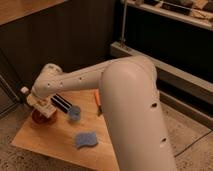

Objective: Place the bottle in the ceramic bowl

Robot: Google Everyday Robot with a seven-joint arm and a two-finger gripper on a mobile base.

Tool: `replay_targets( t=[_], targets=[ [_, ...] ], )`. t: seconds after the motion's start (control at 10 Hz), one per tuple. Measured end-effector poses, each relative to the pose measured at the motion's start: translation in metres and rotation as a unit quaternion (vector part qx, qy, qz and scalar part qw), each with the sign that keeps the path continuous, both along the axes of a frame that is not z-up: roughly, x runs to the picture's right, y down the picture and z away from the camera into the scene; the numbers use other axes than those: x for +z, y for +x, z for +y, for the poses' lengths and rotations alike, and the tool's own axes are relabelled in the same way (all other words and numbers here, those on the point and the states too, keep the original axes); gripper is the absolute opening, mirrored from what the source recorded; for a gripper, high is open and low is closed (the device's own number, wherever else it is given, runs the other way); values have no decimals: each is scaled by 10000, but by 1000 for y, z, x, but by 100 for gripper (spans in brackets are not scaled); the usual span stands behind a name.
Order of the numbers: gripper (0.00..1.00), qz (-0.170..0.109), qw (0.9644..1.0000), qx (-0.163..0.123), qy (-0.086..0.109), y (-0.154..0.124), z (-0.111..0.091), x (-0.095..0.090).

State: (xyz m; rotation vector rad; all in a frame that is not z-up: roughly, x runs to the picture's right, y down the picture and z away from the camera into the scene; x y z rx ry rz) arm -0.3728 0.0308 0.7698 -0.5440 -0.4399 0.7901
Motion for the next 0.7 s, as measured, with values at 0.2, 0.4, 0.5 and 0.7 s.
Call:
replay_targets(
  t=[0.2,0.4,0.5,0.7],
  targets=[
    [0,-10,10000,-14,-61,-3,4,7],
    [0,-10,9999,-53,-130,-7,10,15],
    [0,-10,9999,-66,-151,-8,12,18],
    [0,-27,9997,-101,-207,-13,16,24]
  ],
)
